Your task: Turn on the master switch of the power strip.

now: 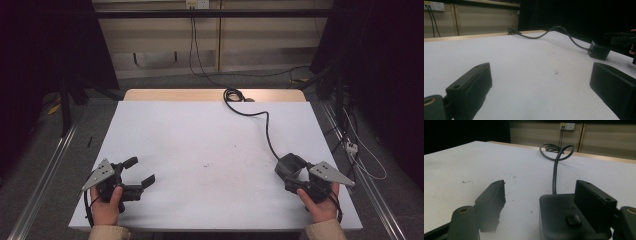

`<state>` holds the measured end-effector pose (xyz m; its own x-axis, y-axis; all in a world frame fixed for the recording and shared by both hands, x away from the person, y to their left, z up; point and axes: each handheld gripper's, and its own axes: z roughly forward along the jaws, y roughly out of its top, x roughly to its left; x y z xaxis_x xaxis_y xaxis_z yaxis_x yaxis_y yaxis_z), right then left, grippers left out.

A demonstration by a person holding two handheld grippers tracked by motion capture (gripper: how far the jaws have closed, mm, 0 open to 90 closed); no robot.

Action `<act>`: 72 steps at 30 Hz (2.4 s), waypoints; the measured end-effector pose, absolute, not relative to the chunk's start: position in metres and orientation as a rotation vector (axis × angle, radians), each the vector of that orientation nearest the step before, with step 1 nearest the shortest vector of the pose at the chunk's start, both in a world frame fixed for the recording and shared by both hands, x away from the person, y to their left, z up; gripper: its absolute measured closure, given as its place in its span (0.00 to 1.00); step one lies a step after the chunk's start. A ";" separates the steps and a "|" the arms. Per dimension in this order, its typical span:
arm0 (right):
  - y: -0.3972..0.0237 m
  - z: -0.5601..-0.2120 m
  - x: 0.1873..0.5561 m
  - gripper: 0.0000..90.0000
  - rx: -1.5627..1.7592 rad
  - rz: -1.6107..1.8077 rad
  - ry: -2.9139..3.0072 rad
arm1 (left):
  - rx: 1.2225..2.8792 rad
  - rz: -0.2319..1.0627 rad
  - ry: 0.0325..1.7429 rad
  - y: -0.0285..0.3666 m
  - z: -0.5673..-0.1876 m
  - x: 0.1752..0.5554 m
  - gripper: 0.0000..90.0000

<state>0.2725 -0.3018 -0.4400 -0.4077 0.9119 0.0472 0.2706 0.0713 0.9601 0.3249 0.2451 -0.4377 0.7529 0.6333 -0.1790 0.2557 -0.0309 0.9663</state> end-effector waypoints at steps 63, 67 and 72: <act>-0.323 -0.436 0.276 0.91 1.221 1.332 1.779 | 1.619 0.349 0.733 0.245 -0.438 0.325 0.04; -0.324 -0.437 0.276 0.95 1.230 1.325 1.782 | 1.618 0.348 0.733 0.245 -0.438 0.325 0.04; -0.326 -0.437 0.276 0.97 1.230 1.320 1.777 | 1.619 0.347 0.732 0.245 -0.438 0.325 0.04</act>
<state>0.2758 -0.3262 -0.4373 -0.3910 0.9185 0.0595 0.3223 0.0760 0.9436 0.3248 0.2446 -0.4381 0.7521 0.6338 -0.1805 0.2609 -0.0348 0.9647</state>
